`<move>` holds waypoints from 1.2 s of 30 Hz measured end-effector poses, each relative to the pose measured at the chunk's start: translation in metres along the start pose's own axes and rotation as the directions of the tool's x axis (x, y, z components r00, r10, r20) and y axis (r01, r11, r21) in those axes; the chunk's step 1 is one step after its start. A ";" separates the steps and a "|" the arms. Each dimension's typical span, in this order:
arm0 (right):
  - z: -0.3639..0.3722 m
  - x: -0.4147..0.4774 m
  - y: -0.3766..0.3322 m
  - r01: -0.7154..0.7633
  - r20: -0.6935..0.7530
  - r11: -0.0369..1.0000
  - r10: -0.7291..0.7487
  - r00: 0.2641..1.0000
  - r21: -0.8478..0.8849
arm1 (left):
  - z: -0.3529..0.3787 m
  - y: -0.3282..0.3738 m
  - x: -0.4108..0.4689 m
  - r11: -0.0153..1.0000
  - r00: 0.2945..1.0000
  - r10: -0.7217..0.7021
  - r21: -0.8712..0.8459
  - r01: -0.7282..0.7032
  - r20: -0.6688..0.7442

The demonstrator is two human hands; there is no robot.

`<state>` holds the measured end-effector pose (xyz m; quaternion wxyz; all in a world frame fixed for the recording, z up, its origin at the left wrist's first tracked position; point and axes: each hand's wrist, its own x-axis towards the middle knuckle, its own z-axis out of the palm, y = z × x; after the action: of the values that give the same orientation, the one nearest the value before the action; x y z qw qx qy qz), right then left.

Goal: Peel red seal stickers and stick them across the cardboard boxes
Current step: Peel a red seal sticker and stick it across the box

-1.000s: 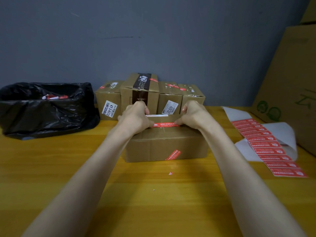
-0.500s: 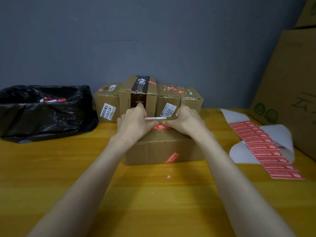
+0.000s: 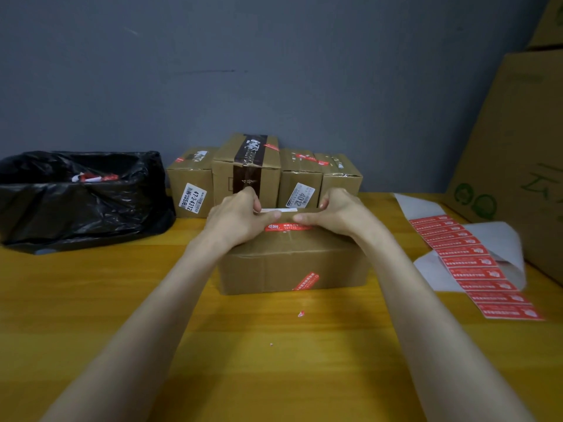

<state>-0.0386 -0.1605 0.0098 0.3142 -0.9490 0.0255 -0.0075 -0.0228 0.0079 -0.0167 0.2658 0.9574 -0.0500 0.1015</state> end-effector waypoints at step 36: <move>0.000 0.014 0.014 -0.035 -0.090 0.998 0.040 0.995 0.055 | -0.001 -0.007 0.004 0.998 1.000 -0.017 -0.066 0.019 0.017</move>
<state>-0.0251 -0.1724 0.0015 0.3382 -0.9382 0.0576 -0.0453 -0.0183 0.0143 -0.0185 0.2977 0.9493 -0.0470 0.0893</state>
